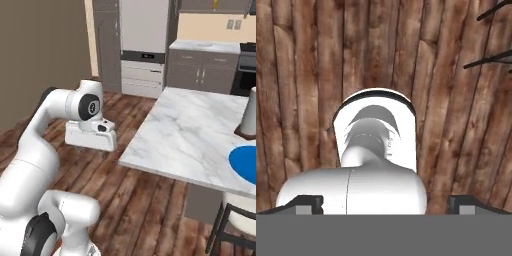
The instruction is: Move the hot dog bun to the plate on the dining table and place the condiment next to that plate. Then navigate to the fridge and take the sausage and place it on the plate as well.
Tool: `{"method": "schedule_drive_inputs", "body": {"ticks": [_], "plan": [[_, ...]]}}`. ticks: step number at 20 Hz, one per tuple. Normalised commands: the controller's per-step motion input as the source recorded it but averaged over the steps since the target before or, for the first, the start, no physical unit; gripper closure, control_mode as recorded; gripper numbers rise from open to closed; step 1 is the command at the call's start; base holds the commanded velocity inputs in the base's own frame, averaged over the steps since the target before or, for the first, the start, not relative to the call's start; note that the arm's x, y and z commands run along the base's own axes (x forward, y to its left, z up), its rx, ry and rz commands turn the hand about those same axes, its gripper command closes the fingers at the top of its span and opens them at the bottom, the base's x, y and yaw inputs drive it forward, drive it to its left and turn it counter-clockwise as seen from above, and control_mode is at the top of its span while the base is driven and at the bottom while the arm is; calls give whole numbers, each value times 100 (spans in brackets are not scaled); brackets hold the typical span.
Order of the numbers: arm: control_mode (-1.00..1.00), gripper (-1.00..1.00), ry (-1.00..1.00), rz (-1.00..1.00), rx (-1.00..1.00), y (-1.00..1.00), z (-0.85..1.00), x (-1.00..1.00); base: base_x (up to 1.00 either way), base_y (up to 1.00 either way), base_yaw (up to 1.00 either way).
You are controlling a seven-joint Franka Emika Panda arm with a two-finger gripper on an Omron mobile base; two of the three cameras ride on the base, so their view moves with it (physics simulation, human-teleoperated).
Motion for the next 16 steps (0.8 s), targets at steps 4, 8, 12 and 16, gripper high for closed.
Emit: {"method": "schedule_drive_inputs", "body": {"ticks": [4, 8, 12, 16], "plan": [[100, -100, 0, 0, 0, 0, 0, 0, 13, 100, 0], [100, -100, 0, 0, 0, 0, 0, 0, 30, 100, 0], [100, -100, 0, 0, 0, 0, 0, 0, 69, 100, -8], [100, -100, 0, 0, 0, 0, 0, 0, 98, 97, -17]]}}
